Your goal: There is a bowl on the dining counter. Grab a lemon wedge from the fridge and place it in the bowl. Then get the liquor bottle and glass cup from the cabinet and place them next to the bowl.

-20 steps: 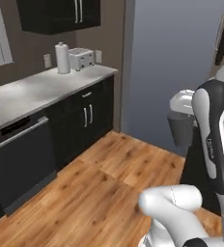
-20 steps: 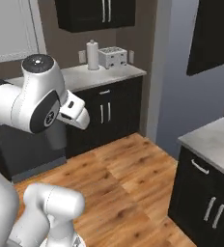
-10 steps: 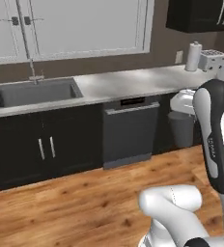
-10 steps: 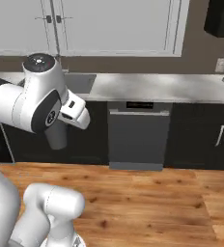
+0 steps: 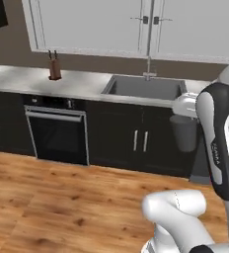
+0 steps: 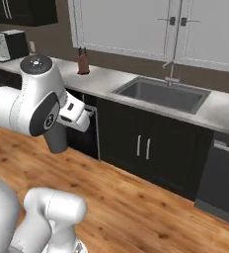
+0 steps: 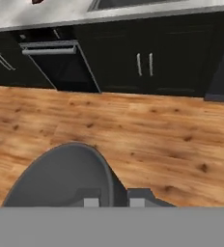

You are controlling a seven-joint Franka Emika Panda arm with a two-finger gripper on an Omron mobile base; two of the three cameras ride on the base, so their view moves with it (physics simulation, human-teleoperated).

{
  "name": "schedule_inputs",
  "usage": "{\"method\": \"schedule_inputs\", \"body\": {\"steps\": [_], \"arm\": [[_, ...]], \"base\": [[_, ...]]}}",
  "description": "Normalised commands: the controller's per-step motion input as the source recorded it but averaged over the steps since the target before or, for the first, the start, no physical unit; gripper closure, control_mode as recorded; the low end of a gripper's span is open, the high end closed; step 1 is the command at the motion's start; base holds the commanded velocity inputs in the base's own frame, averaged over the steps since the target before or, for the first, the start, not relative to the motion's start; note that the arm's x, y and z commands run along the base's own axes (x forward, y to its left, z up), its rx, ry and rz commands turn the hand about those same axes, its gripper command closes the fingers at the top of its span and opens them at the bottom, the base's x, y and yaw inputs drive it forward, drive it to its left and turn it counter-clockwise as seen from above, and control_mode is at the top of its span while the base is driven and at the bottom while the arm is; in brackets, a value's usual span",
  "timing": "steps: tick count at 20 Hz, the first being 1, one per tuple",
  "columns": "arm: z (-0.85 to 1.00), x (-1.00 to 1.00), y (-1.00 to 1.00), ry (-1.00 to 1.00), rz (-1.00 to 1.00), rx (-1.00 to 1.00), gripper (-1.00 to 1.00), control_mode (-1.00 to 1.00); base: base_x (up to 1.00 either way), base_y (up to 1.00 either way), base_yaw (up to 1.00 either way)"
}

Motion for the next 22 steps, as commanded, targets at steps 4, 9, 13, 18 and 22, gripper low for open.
{"method": "schedule_inputs", "body": {"steps": [4,9,13,18,22], "arm": [[0.00,0.00,0.00,0.00,0.00,0.00,1.00,1.00],[0.00,0.00,0.00,0.00,0.00,0.00,1.00,1.00],[0.00,0.00,0.00,0.00,0.00,0.00,1.00,1.00],[0.00,0.00,0.00,0.00,0.00,0.00,1.00,1.00],[0.00,0.00,0.00,0.00,0.00,0.00,1.00,1.00]], "base": [[1.00,0.05,0.57],[1.00,0.00,0.56],[1.00,0.00,0.61],[1.00,0.00,0.72],[1.00,0.00,0.75]]}}
